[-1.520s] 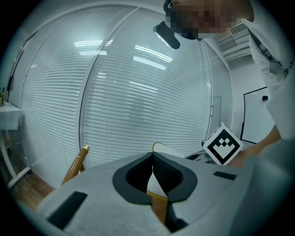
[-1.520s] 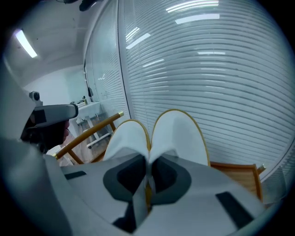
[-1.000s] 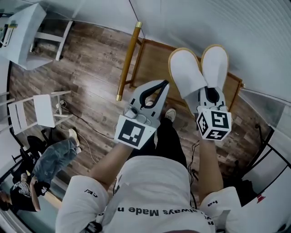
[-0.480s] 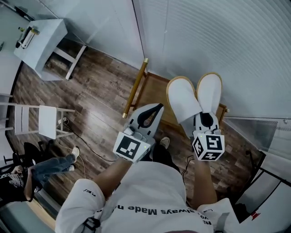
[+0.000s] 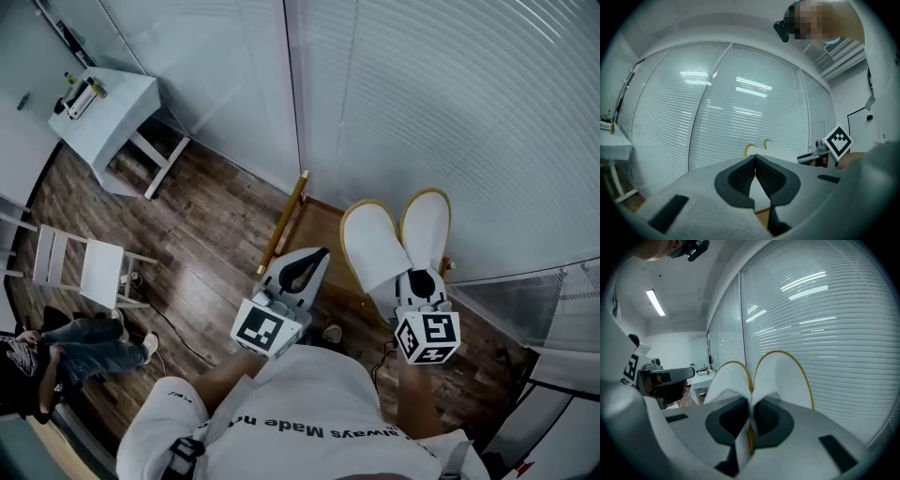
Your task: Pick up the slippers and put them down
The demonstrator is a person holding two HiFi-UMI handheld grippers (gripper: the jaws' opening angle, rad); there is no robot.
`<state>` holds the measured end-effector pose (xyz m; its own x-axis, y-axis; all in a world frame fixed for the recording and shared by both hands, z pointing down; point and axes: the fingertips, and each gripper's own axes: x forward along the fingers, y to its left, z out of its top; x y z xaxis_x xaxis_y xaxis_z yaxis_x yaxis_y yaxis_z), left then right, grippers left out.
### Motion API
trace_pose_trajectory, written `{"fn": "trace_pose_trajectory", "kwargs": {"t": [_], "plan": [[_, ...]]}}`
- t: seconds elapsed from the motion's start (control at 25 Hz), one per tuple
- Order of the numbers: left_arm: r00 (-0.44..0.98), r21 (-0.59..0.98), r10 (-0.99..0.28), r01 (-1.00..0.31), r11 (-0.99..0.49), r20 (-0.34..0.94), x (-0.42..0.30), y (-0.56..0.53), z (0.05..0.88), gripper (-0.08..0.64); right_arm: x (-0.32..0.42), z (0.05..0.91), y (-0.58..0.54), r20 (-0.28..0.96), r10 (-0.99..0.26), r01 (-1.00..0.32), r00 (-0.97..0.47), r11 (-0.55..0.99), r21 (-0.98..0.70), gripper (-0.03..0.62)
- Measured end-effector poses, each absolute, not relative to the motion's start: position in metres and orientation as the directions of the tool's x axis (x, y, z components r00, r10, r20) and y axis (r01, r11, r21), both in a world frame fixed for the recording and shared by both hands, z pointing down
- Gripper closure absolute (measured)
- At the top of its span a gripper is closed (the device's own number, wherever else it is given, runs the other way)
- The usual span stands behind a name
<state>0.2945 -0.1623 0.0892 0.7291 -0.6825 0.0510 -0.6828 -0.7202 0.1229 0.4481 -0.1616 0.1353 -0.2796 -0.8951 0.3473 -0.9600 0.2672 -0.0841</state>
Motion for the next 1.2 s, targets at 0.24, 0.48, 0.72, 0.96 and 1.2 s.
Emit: {"fn": "trace_pose_trajectory", "kwargs": {"t": [0.24,0.48,0.72,0.96,1.2], "plan": [[0.738,0.124,-0.674,-0.671,-0.731,0.023,0.290,-0.143,0.063,0.549,0.443,0.094,-0.144,0.299,-0.909,-0.957,-0.291,0.275,-0.093,0.565],[0.752,0.126,-0.659,-0.655,-0.745,0.009,0.286,-0.130,0.037,0.548,0.440,0.064,-0.125,0.272,-0.915,-0.954,-0.299,0.283,-0.099,0.566],[0.741,0.120,-0.672,-0.666,-0.736,-0.009,0.292,-0.122,0.023,0.548,0.449,0.050,-0.114,0.256,-0.916,-0.952,-0.307,0.293,-0.094,0.566],[0.699,0.116,-0.715,-0.708,-0.696,-0.022,0.294,-0.112,0.022,0.548,0.451,0.053,-0.112,0.249,-0.901,-0.935,-0.355,0.338,-0.108,0.566],[0.604,0.118,-0.797,-0.790,-0.601,-0.013,0.269,-0.098,0.023,0.549,0.438,0.052,-0.108,0.240,-0.865,-0.897,-0.441,0.427,-0.111,0.566]]}}
